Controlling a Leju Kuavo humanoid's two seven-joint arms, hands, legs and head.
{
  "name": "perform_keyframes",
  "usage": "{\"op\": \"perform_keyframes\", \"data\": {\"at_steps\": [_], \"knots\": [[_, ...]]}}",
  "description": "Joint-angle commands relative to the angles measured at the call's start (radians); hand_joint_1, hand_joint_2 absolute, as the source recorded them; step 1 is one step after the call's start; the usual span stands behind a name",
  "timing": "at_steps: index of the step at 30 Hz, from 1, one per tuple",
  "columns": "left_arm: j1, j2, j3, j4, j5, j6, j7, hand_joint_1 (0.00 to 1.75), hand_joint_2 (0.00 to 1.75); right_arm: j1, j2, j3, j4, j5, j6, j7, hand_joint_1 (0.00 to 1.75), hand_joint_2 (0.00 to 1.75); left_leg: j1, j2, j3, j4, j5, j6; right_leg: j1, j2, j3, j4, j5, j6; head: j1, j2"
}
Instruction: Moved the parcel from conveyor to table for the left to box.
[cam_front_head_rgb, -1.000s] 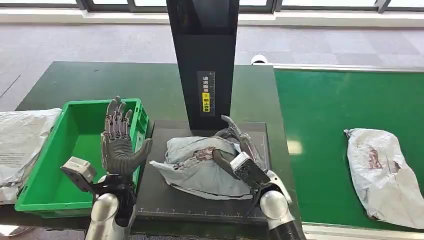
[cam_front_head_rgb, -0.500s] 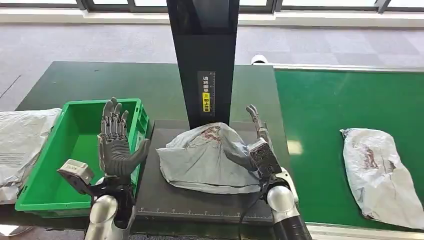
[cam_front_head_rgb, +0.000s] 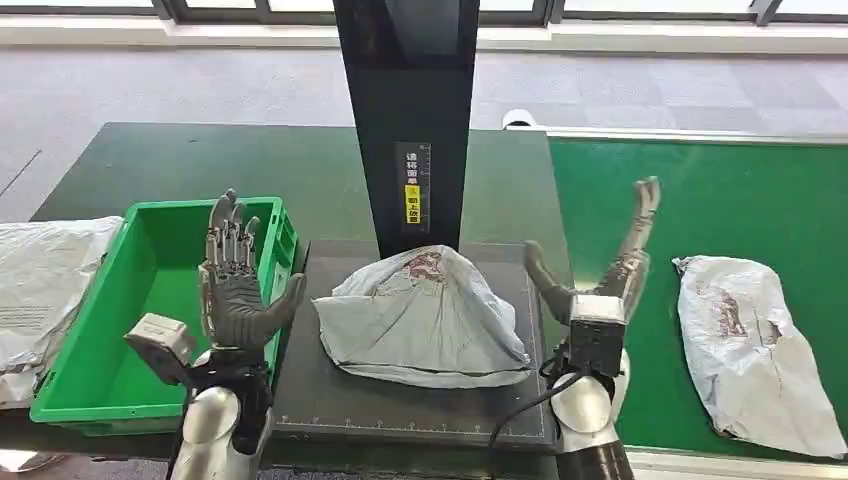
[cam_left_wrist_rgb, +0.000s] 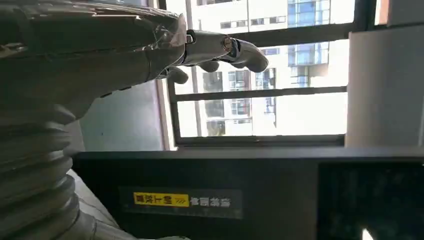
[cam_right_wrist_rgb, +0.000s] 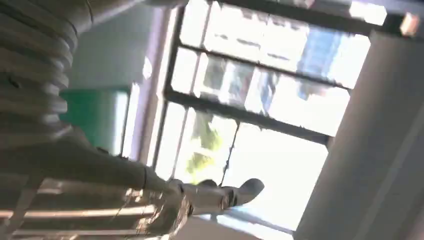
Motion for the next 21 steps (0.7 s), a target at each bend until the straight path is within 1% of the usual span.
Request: {"op": "perform_keyframes", "data": {"at_steps": [1, 5, 6, 9, 13, 21], "knots": [[-0.113, 0.072, -0.138, 0.282, -0.223, 0.090, 0.057, 0.00, 1.75, 0.084, -0.008, 0.031, -0.218, 0.048, -0.052, 0.004, 0.00, 1.75, 0.000, -0.003, 0.001, -0.002, 0.002, 0.000, 0.000, -0.003, 0.002, -0.002, 0.001, 0.000, 0.000, 0.000], [-0.138, 0.077, -0.194, 0.389, -0.344, 0.118, 0.085, 0.00, 1.75, 0.081, -0.004, 0.019, -0.209, 0.048, -0.052, 0.004, 0.00, 1.75, -0.001, -0.004, 0.001, -0.003, 0.003, 0.000, 0.000, -0.004, 0.002, -0.002, 0.001, 0.000, 0.000, 0.000], [-0.142, 0.076, -0.199, 0.400, -0.356, 0.119, 0.090, 0.00, 1.75, 0.082, -0.001, 0.016, -0.206, 0.053, -0.052, 0.004, 0.00, 1.75, -0.001, -0.002, 0.001, -0.001, 0.001, 0.000, 0.000, -0.002, 0.002, -0.001, 0.000, 0.000, 0.000, 0.000], [-0.155, 0.078, -0.223, 0.433, -0.402, 0.124, 0.111, 0.00, 1.75, 0.083, 0.002, 0.011, -0.198, 0.056, -0.052, 0.004, 0.00, 1.75, 0.000, -0.001, 0.001, -0.002, 0.002, 0.001, 0.000, -0.001, 0.001, -0.002, 0.002, 0.000, 0.000, 0.000], [-0.155, 0.078, -0.223, 0.433, -0.402, 0.124, 0.111, 0.00, 1.75, 0.083, 0.002, 0.011, -0.198, 0.056, -0.052, 0.004, 0.00, 1.75, 0.000, -0.002, 0.002, -0.002, 0.002, 0.001, 0.000, -0.001, 0.002, -0.002, 0.002, 0.000, 0.000, 0.000], [-0.197, 0.089, -0.293, 0.571, -0.625, 0.149, 0.257, 0.00, 1.75, 0.093, 0.009, 0.006, -0.190, 0.054, -0.052, 0.004, 0.00, 1.75, 0.000, -0.002, 0.002, -0.002, 0.002, 0.001, 0.000, -0.001, 0.002, -0.002, 0.002, 0.000, 0.000, 0.000]]}}
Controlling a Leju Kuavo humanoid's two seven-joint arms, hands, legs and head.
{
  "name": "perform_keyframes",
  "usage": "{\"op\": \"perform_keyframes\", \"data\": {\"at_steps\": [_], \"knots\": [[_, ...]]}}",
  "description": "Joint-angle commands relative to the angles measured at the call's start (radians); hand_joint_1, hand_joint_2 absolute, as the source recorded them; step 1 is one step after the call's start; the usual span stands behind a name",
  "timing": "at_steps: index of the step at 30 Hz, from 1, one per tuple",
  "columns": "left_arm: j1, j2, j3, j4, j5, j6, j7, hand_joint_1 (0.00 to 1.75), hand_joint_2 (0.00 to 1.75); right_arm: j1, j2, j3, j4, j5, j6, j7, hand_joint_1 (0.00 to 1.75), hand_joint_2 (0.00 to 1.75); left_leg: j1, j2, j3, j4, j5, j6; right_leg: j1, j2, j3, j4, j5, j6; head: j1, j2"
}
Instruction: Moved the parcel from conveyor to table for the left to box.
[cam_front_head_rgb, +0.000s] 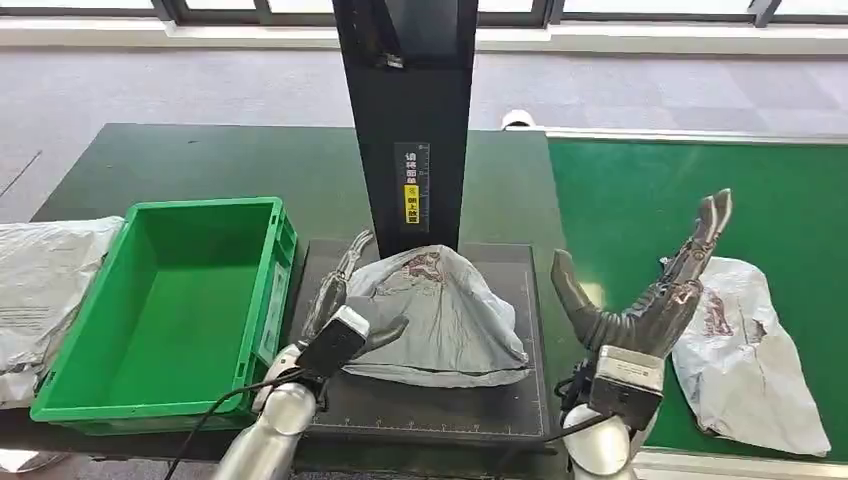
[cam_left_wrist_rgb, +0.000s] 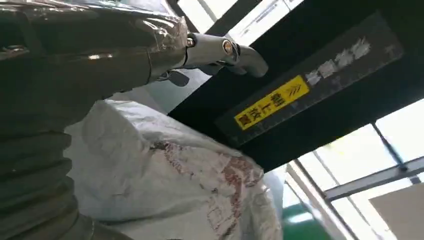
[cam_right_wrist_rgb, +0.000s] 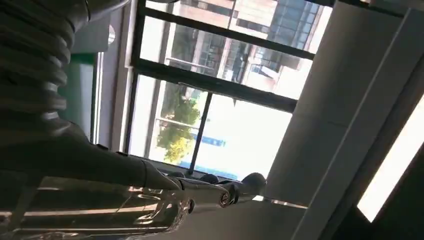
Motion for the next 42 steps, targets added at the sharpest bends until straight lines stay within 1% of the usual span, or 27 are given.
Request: {"op": "perform_keyframes", "data": {"at_steps": [1, 2, 6, 7, 8, 10, 11, 12, 14, 15, 26, 28, 30, 31, 38, 39, 40, 41, 42], "knots": [[-0.085, 0.045, -0.107, 0.228, -0.190, 0.020, 0.129, 0.00, 1.75, -0.007, -0.003, -0.015, 0.019, -0.007, 0.000, 0.003, 0.00, 1.75, 0.000, -0.002, 0.001, -0.003, 0.002, 0.001, 0.000, -0.001, 0.002, -0.003, 0.002, 0.000, 0.000, 0.000], [-0.090, 0.044, -0.113, 0.244, -0.218, 0.022, 0.153, 0.00, 1.75, -0.009, -0.005, -0.014, 0.022, -0.009, 0.000, 0.003, 0.00, 1.75, 0.000, -0.001, 0.001, -0.001, 0.001, 0.001, 0.000, -0.001, 0.001, -0.001, 0.001, 0.000, 0.000, 0.000], [-0.093, 0.045, -0.117, 0.251, -0.240, 0.024, 0.166, 0.00, 1.75, -0.009, -0.005, -0.013, 0.025, -0.009, 0.000, 0.003, 0.00, 1.75, 0.000, -0.001, 0.001, -0.002, 0.002, 0.001, 0.000, -0.001, 0.001, -0.003, 0.002, 0.000, 0.000, 0.000], [-0.094, 0.044, -0.120, 0.256, -0.258, 0.024, 0.180, 0.19, 1.75, -0.009, -0.007, -0.010, 0.029, -0.011, 0.000, 0.003, 0.00, 1.75, 0.000, -0.001, 0.001, -0.001, 0.001, 0.000, 0.000, -0.001, 0.001, -0.001, 0.001, 0.000, 0.000, 0.000], [-0.093, 0.045, -0.119, 0.256, -0.265, 0.028, 0.184, 0.75, 1.75, -0.009, -0.008, -0.007, 0.036, -0.016, 0.000, 0.003, 0.00, 1.75, 0.000, -0.001, 0.001, -0.001, 0.001, 0.000, 0.000, 0.000, 0.001, -0.001, 0.001, 0.000, 0.000, 0.000], [-0.085, 0.044, -0.109, 0.250, -0.269, 0.027, 0.185, 0.89, 1.75, -0.011, -0.009, -0.006, 0.054, -0.017, 0.000, 0.003, 0.00, 1.75, 0.000, -0.001, 0.001, -0.002, 0.001, 0.000, 0.000, 0.000, 0.001, -0.001, 0.001, 0.000, 0.000, 0.000], [-0.080, 0.047, -0.106, 0.246, -0.282, 0.036, 0.193, 1.59, 1.75, -0.015, -0.009, -0.008, 0.067, -0.019, 0.000, 0.003, 0.00, 1.75, 0.000, -0.001, 0.001, -0.002, 0.001, 0.001, 0.000, 0.000, 0.002, -0.003, 0.001, 0.000, 0.000, 0.000], [-0.078, 0.048, -0.104, 0.244, -0.285, 0.038, 0.196, 1.66, 1.75, -0.017, -0.009, -0.008, 0.070, -0.022, 0.000, 0.003, 0.00, 1.75, 0.000, 0.000, 0.001, -0.001, 0.001, 0.000, 0.000, 0.001, 0.001, -0.002, 0.001, 0.000, 0.000, 0.000], [-0.078, 0.048, -0.104, 0.244, -0.285, 0.038, 0.196, 1.66, 1.75, -0.017, -0.009, -0.008, 0.070, -0.022, 0.000, 0.003, 0.00, 1.75, 0.000, 0.001, 0.001, -0.001, 0.001, 0.000, 0.001, 0.001, 0.001, -0.002, 0.001, 0.000, 0.000, 0.000], [-0.077, 0.050, -0.104, 0.243, -0.293, 0.039, 0.200, 1.75, 1.75, -0.019, -0.010, -0.007, 0.072, -0.026, 0.000, 0.003, 0.00, 1.75, 0.000, 0.000, 0.001, -0.002, 0.001, 0.001, 0.000, 0.001, 0.002, -0.003, 0.002, 0.000, 0.000, 0.000], [-0.066, 0.051, -0.095, 0.231, -0.328, 0.053, 0.223, 1.75, 1.75, -0.025, -0.013, 0.000, 0.094, -0.027, 0.000, 0.003, 0.00, 1.75, 0.000, 0.001, 0.002, -0.003, 0.002, 0.001, 0.000, 0.002, 0.002, -0.003, 0.002, 0.000, 0.000, 0.000], [-0.050, 0.043, -0.075, 0.202, -0.316, 0.089, 0.199, 1.75, 1.75, -0.028, -0.014, 0.001, 0.110, -0.035, 0.000, 0.003, 0.00, 1.75, 0.000, 0.001, 0.002, -0.003, 0.001, 0.001, 0.000, 0.002, 0.002, -0.003, 0.002, 0.000, 0.000, 0.000], [-0.014, 0.024, -0.021, 0.112, -0.238, 0.186, 0.075, 1.75, 1.75, -0.028, -0.019, 0.003, 0.115, -0.047, 0.000, 0.003, 0.00, 1.75, 0.000, 0.002, 0.002, -0.002, 0.001, 0.001, 0.001, 0.003, 0.002, -0.003, 0.002, 0.000, 0.000, 0.000], [-0.001, 0.022, -0.008, 0.073, -0.225, 0.216, 0.054, 1.75, 1.75, -0.027, -0.021, 0.005, 0.115, -0.049, 0.000, 0.003, 0.00, 1.75, 0.000, 0.002, 0.001, -0.001, 0.000, 0.000, 0.000, 0.002, 0.001, -0.001, 0.001, 0.000, 0.000, 0.000], [-0.001, 0.022, -0.008, 0.073, -0.225, 0.216, 0.054, 1.75, 1.75, -0.027, -0.021, 0.005, 0.115, -0.049, 0.000, 0.003, 0.00, 1.75, 0.000, 0.001, 0.000, -0.001, 0.001, 0.000, 0.000, 0.001, 0.000, -0.001, 0.001, 0.000, 0.000, 0.000], [0.028, -0.021, 0.073, -0.028, -0.184, 0.342, -0.071, 1.75, 1.75, -0.030, -0.028, 0.018, 0.129, -0.065, 0.000, 0.003, 0.00, 1.75, 0.000, 0.001, 0.000, -0.002, 0.001, 0.001, 0.001, 0.002, 0.001, -0.002, 0.002, 0.000, 0.000, 0.000], [0.046, -0.029, 0.103, -0.062, -0.197, 0.557, -0.118, 1.75, 1.75, -0.034, -0.029, 0.021, 0.133, -0.070, 0.000, 0.003, 0.00, 1.75, 0.001, 0.001, -0.001, -0.001, 0.001, 0.001, 0.001, 0.001, 0.000, -0.001, 0.001, 0.000, 0.000, 0.000], [0.068, -0.017, 0.126, -0.174, -0.243, 0.557, -0.080, 1.75, 1.75, -0.039, -0.025, 0.022, 0.141, -0.071, 0.000, 0.003, 0.00, 1.75, 0.001, 0.002, -0.001, 0.000, 0.000, 0.001, 0.001, 0.003, -0.001, 0.000, 0.001, 0.000, 0.000, 0.000], [0.076, -0.016, 0.156, -0.245, -0.307, 0.557, -0.051, 1.75, 1.75, -0.035, -0.017, 0.021, 0.137, -0.074, 0.000, 0.003, 0.00, 1.75, 0.001, 0.004, -0.002, 0.000, 0.000, 0.001, 0.001, 0.005, -0.002, -0.001, 0.002, 0.000, 0.000, 0.000]]}}
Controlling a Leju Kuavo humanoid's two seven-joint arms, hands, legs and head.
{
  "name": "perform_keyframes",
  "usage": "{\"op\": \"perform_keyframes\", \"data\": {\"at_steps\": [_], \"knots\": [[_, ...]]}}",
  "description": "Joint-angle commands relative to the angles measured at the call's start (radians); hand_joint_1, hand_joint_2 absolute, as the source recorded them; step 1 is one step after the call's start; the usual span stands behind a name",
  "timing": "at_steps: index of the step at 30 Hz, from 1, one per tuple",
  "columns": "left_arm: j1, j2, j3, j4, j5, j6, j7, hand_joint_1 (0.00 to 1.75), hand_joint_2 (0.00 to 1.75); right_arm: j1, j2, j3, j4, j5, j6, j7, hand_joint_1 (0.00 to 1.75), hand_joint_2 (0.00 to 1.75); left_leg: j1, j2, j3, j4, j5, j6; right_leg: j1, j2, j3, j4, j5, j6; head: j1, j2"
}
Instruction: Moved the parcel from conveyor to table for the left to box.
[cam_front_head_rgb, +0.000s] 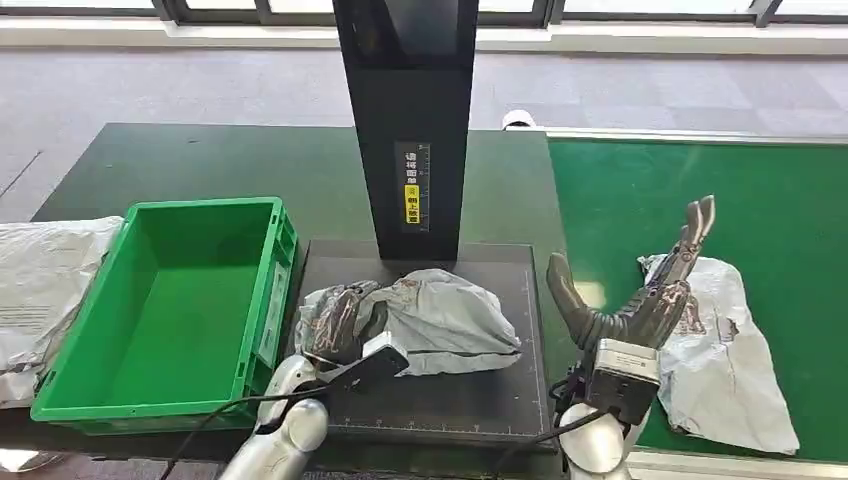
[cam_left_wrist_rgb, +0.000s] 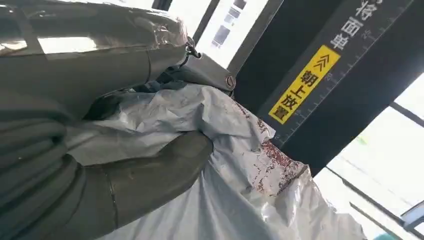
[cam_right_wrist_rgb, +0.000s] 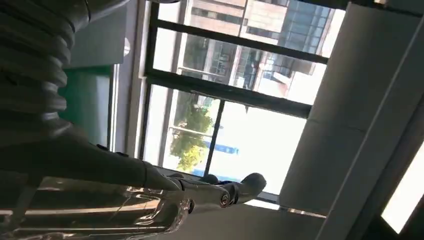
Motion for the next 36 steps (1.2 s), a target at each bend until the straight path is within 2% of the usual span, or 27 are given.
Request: {"op": "perform_keyframes", "data": {"at_steps": [1, 4, 6, 9, 16, 20, 21, 23, 24, 30, 32, 36], "knots": [[0.070, -0.036, 0.223, -0.355, -0.117, 0.340, -0.085, 1.75, 1.75, -0.033, -0.018, 0.021, 0.088, -0.028, 0.000, 0.001, 0.00, 1.75, 0.001, 0.005, -0.001, 0.000, 0.000, 0.001, 0.001, 0.006, -0.002, -0.001, 0.002, 0.000, 0.000, 0.000], [0.040, -0.090, 0.341, -0.475, -0.231, 0.340, -0.121, 1.75, 1.75, -0.019, -0.015, 0.020, 0.070, -0.027, 0.000, 0.001, 0.00, 1.75, 0.001, 0.004, -0.002, 0.001, 0.000, 0.000, 0.001, 0.004, -0.003, 0.000, 0.001, 0.000, 0.000, 0.000], [0.040, -0.090, 0.341, -0.475, -0.231, 0.340, -0.121, 1.75, 1.75, -0.019, -0.015, 0.020, 0.070, -0.027, 0.000, 0.001, 0.00, 1.75, 0.001, 0.001, -0.002, 0.001, 0.000, 0.000, 0.001, 0.002, -0.003, 0.000, 0.001, 0.000, 0.000, 0.000], [-0.018, -0.170, 0.449, -0.548, -0.389, 0.340, -0.193, 1.75, 1.75, -0.014, -0.016, 0.015, 0.059, -0.035, 0.000, 0.001, 0.00, 1.75, 0.001, 0.001, -0.002, 0.000, 0.001, 0.001, 0.001, 0.002, -0.002, 0.000, 0.002, 0.000, 0.000, 0.000], [-0.105, -0.170, 0.467, -0.644, -0.571, 0.340, -0.104, 1.75, 1.75, -0.021, -0.014, 0.006, 0.065, -0.019, 0.000, 0.001, 0.00, 1.75, 0.001, 0.000, -0.003, 0.002, 0.002, 0.000, 0.001, 0.001, -0.003, 0.001, 0.001, 0.000, 0.000, 0.000], [-0.142, -0.122, 0.510, -0.546, -0.614, 0.340, 0.037, 1.75, 1.75, -0.009, -0.011, -0.010, 0.041, -0.020, 0.000, 0.001, 0.00, 1.75, 0.000, 0.000, -0.001, 0.000, 0.002, 0.000, 0.000, 0.000, -0.001, 0.000, 0.001, 0.000, 0.000, 0.000], [-0.156, -0.098, 0.520, -0.527, -0.591, 0.340, 0.034, 1.75, 1.75, -0.007, -0.013, -0.010, 0.039, -0.022, 0.000, 0.001, 0.00, 1.75, 0.000, -0.001, 0.000, -0.001, 0.003, 0.000, 0.000, 0.000, -0.001, -0.001, 0.002, 0.000, 0.000, 0.000], [-0.166, -0.092, 0.548, -0.517, -0.651, 0.340, 0.078, 1.75, 1.75, -0.013, -0.022, -0.009, 0.037, -0.027, 0.000, 0.001, 0.00, 1.75, 0.000, 0.000, 0.000, -0.001, 0.003, 0.000, 0.001, 0.000, -0.001, -0.001, 0.002, 0.000, 0.000, 0.000], [-0.172, -0.065, 0.561, -0.464, -0.737, 0.340, 0.167, 1.75, 1.75, -0.014, -0.020, -0.017, 0.027, -0.029, 0.000, 0.001, 0.00, 1.75, 0.000, 0.000, 0.000, -0.002, 0.003, 0.000, 0.000, 0.001, -0.001, -0.001, 0.002, 0.000, 0.000, 0.000], [-0.172, -0.065, 0.561, -0.464, -0.737, 0.340, 0.167, 1.75, 1.75, -0.014, -0.020, -0.017, 0.027, -0.029, 0.000, 0.001, 0.00, 1.75, 0.000, 0.001, 0.000, -0.001, 0.002, -0.001, 0.000, 0.002, -0.002, 0.000, 0.002, 0.000, 0.000, 0.000], [-0.178, -0.013, 0.553, -0.370, -0.730, 0.340, 0.284, 1.75, 1.75, -0.008, -0.014, -0.027, 0.001, -0.026, 0.000, 0.001, 0.00, 1.75, 0.000, 0.000, 0.000, -0.001, 0.003, 0.000, 0.000, 0.001, -0.001, -0.001, 0.002, 0.000, 0.000, 0.000], [-0.204, 0.033, 0.614, -0.204, -0.678, 0.340, 0.333, 1.75, 1.75, -0.008, -0.013, -0.034, -0.007, -0.031, 0.000, 0.001, 0.00, 1.75, -0.001, 0.000, 0.002, -0.003, 0.003, -0.001, -0.001, 0.001, 0.001, -0.002, 0.002, 0.000, 0.000, 0.000]]}}
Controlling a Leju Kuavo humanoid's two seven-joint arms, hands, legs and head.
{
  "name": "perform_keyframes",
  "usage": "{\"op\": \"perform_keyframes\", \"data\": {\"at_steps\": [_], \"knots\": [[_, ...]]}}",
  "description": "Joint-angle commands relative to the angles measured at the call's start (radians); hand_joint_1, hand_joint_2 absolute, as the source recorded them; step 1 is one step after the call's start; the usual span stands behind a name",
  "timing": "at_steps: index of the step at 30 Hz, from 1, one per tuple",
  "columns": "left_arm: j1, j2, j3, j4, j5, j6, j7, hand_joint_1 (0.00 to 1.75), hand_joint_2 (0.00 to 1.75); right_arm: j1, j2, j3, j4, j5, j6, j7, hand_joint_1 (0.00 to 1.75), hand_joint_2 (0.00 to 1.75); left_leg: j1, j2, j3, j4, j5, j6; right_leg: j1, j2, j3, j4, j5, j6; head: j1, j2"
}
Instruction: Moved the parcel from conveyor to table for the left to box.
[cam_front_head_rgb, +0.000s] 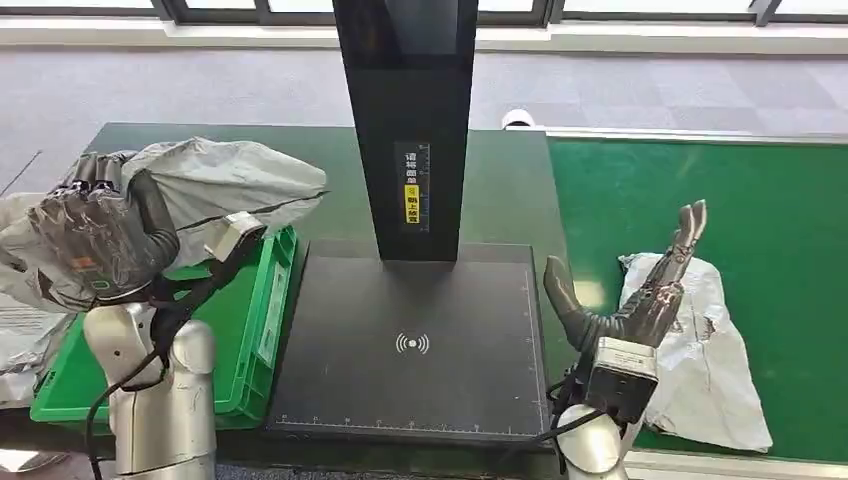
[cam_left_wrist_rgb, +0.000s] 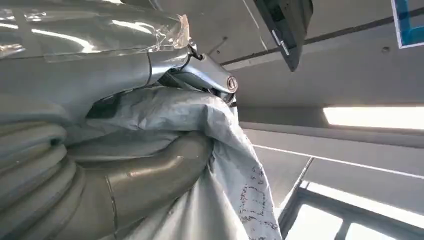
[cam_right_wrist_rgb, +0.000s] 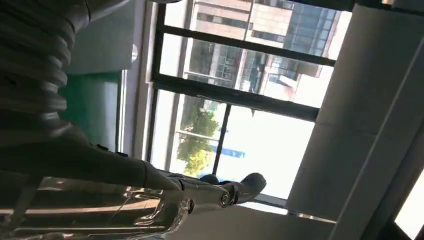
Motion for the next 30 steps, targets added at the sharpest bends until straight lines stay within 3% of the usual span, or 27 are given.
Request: {"op": "perform_keyframes", "data": {"at_steps": [1, 14, 30], "knots": [[-0.094, 0.126, 0.103, 0.347, 0.053, 0.002, 0.129, 1.75, 1.75, -0.015, -0.013, -0.038, -0.022, -0.011, 0.000, 0.001, 0.00, 1.75, -0.001, -0.001, 0.002, -0.003, 0.002, 0.000, -0.001, -0.001, 0.002, -0.002, 0.001, 0.000, 0.000, 0.000], [-0.108, 0.157, 0.185, 0.532, 0.121, 0.002, 0.219, 1.75, 1.75, -0.024, -0.016, -0.046, -0.004, -0.012, 0.000, 0.001, 0.00, 1.75, 0.000, 0.000, 0.001, -0.001, 0.001, 0.000, 0.000, 0.001, 0.001, -0.001, 0.001, -0.001, 0.000, 0.000], [-0.108, 0.157, 0.185, 0.532, 0.121, 0.002, 0.219, 1.75, 1.75, -0.024, -0.016, -0.046, -0.004, -0.012, 0.000, 0.001, 0.00, 1.75, 0.001, -0.002, 0.000, -0.004, 0.004, 0.001, 0.002, 0.000, 0.001, -0.006, 0.005, 0.000, 0.000, 0.000]]}}
